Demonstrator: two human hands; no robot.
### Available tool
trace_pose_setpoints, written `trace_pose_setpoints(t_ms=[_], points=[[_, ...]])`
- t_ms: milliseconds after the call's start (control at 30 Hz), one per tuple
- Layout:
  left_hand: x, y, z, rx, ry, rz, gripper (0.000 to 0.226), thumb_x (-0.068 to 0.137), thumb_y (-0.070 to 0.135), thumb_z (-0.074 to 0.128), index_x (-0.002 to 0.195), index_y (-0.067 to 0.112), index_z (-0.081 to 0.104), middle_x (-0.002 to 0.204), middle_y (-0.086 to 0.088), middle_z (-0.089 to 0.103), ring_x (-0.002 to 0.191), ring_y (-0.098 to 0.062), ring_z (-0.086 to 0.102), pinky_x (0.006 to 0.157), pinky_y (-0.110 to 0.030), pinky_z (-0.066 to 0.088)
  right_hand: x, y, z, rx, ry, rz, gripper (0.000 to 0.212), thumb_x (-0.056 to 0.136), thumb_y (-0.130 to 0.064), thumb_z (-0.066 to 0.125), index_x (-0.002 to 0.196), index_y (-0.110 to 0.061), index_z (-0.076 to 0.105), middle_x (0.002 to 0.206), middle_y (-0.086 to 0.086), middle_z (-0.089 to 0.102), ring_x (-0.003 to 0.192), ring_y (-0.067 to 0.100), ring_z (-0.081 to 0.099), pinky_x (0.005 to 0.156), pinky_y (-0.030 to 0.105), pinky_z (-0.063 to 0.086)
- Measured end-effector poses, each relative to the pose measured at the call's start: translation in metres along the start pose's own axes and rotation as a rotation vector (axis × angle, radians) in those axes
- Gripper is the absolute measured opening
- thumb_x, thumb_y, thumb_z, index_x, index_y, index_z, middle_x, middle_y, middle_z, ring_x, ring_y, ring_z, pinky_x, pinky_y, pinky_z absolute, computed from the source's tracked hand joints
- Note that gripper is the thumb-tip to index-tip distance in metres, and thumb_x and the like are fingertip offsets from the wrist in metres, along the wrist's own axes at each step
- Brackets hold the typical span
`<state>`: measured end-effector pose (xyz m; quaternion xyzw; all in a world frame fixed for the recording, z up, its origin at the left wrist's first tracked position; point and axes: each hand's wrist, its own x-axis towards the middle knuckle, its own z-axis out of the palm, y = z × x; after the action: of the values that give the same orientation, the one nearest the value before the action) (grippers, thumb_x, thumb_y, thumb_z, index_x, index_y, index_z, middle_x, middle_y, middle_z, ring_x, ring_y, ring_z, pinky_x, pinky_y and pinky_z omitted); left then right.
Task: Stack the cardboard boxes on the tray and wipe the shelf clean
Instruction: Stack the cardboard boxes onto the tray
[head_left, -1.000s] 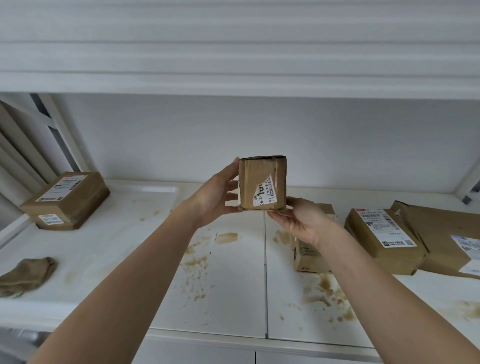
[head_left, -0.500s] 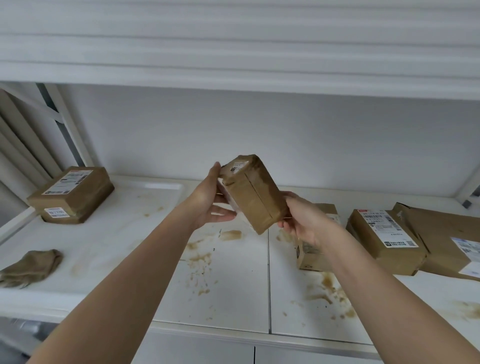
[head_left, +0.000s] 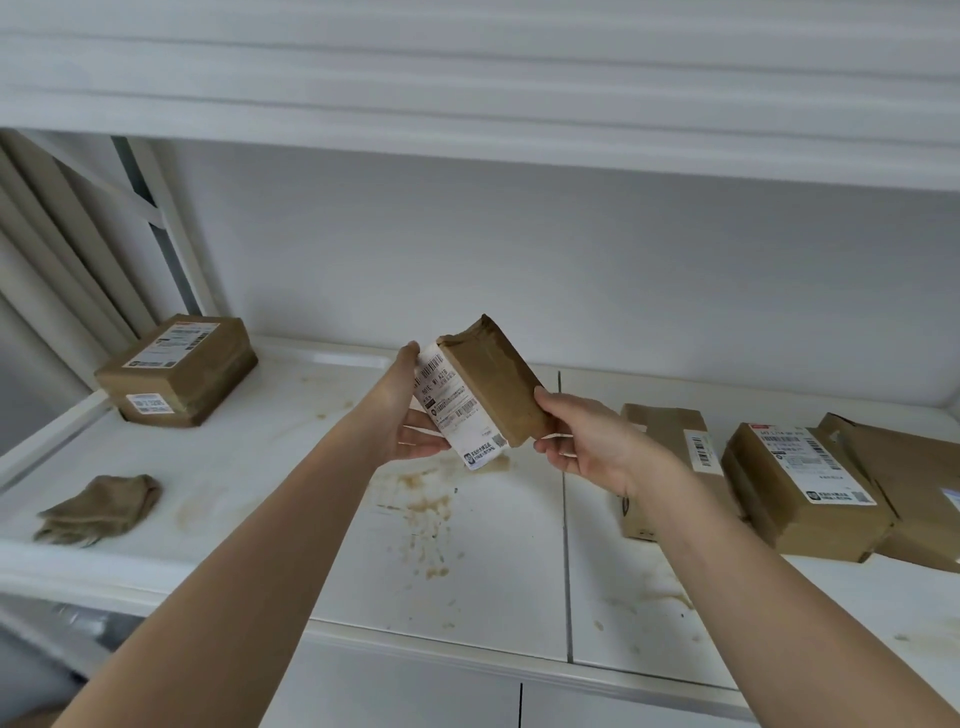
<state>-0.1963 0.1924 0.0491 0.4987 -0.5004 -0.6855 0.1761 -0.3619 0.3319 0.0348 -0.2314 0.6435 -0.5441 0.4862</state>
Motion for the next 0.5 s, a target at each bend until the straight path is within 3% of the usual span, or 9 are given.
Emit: trace_pose_setpoints(t_ms=[200,333,500], points=[[0.004,-0.008,-0.029,-0.004,0.033,0.036,0.072,0.079,0.080,0.037,0.091,0.012,0.060,0.094,-0.016,0.066,0.092,-0.033,0.066,0.091,-0.046,0.051,0.017,0.012,0.034,0.023,-0.034,0.041,0.029,0.098,-0.035,0.054,0.085,-0.010,0.062,0.068,0.005,0.058,0.060,0.015,0.055,0.054,0.021,0.049],[0.001,-0.015,-0.056,-0.140,-0.050,0.117,0.069,0.076,0.080,0.044,0.107,0.021,0.064,0.104,-0.008,0.070,0.100,-0.030,0.065,0.092,-0.053,0.048,0.029,0.020,0.066,0.064,-0.108,0.082,0.033,0.102,-0.031,0.046,0.086,-0.006,0.060,0.061,0.005,0.059,0.055,0.015,0.056,0.046,0.021,0.049],[-0.006,-0.023,-0.103,-0.214,-0.044,0.156,0.078,0.066,0.062,0.072,0.131,0.025,0.051,0.114,-0.004,0.070,0.103,-0.028,0.067,0.091,-0.056,0.049,0.039,0.029,0.117,-0.115,-0.232,0.125,0.033,0.104,-0.033,0.041,0.094,-0.009,0.062,0.071,0.005,0.065,0.059,0.015,0.059,0.053,0.023,0.049]])
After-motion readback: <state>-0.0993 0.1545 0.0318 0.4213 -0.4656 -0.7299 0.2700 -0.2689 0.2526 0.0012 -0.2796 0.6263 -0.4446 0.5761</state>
